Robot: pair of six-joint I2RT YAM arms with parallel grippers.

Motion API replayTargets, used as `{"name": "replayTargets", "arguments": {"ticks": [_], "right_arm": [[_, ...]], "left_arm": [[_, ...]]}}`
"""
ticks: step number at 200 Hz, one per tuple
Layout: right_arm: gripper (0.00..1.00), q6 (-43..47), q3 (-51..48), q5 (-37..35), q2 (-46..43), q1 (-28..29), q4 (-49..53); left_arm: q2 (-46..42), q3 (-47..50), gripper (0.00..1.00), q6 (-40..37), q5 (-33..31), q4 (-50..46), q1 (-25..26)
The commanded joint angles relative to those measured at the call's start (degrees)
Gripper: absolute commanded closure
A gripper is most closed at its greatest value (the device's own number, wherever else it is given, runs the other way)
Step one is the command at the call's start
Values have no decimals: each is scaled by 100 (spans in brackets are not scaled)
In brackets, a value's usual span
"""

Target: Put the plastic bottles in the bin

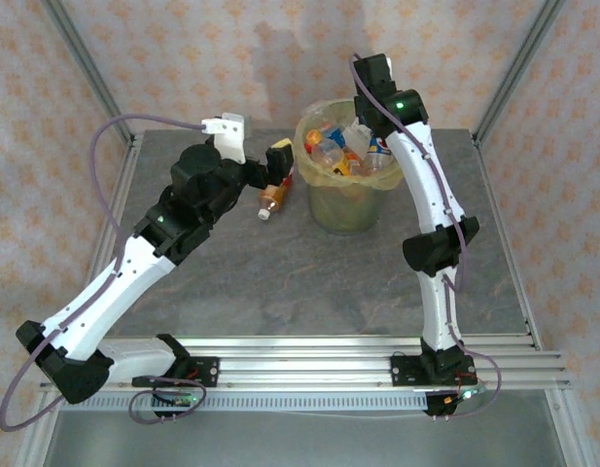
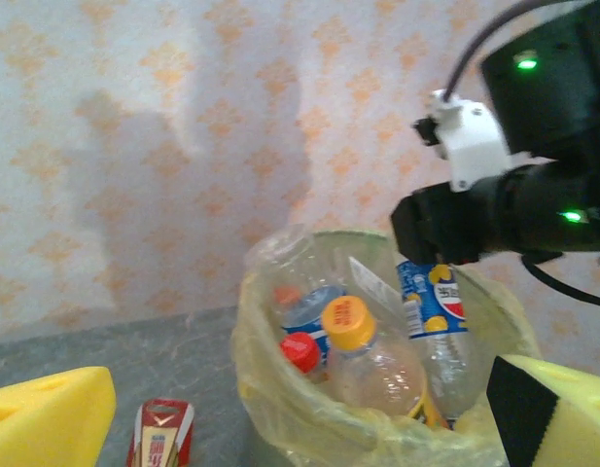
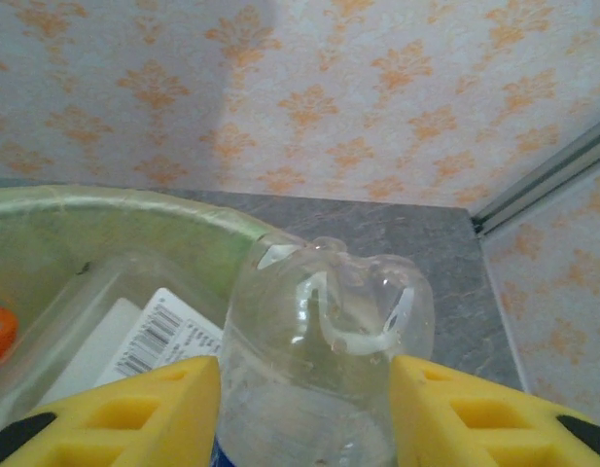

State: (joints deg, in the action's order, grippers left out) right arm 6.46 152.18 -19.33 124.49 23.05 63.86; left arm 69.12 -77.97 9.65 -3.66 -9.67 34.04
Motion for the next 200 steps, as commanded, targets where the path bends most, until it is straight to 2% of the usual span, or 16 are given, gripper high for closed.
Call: {"name": "replayTargets", "arguments": {"ticks": [1, 19, 62, 83, 100, 113, 129, 167, 200], "right_arm": [[52, -240, -48, 592, -247, -5, 277], [52, -272, -26, 781, -294, -6, 281], [49, -229, -13, 689, -457, -11, 273], [47, -230, -13, 657, -580, -8, 292], [45, -273, -20, 830, -689, -10, 319], [42, -318, -22, 928, -772, -11, 304], [36, -382, -19, 677, -877, -9, 215], [17, -273, 24, -313, -844, -10, -312], [9, -242, 488, -326, -351, -11, -388]], "left_arm": [[58, -158, 0, 485, -125, -363, -238], [78, -115, 0, 619, -91, -411, -359], [205, -51, 0, 766, -184, -625, -484], [418, -148, 0, 1000, -466, -1063, -594], [677, -221, 0, 1345, -407, -1454, -873], [909, -275, 0, 1605, -172, -1716, -1145], [1152, -233, 0, 1723, 112, -1763, -1348], [1578, -165, 0, 1721, 269, -1464, -1391], [1920, -303, 0, 1674, 100, -1296, -1400]]}}
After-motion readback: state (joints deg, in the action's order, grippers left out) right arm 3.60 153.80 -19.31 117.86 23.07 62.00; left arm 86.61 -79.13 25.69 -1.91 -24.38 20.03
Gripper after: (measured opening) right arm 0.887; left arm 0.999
